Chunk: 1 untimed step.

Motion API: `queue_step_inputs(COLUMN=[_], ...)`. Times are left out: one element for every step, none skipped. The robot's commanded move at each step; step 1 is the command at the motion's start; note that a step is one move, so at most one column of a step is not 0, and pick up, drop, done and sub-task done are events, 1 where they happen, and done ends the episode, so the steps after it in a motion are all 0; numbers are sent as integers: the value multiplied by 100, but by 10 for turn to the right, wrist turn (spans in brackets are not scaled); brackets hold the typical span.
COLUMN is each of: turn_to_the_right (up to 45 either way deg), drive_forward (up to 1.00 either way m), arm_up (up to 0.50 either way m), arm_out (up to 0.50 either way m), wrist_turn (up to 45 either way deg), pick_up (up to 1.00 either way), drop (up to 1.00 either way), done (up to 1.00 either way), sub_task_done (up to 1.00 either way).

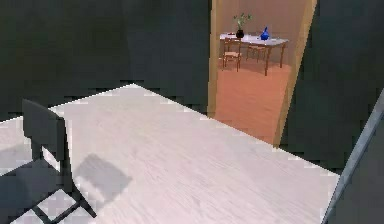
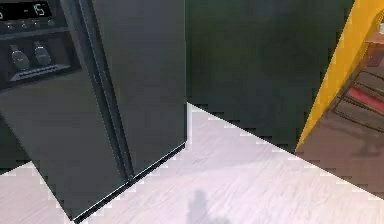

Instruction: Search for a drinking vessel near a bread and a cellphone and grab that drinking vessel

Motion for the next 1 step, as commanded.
queue_step_inputs(turn_to_the_right=[-210], drive_forward=[0], arm_up=[0], arm_out=[0], wrist_turn=[0], pick_up=[0], drop=[0], done=[0], sub_task_done=[0])
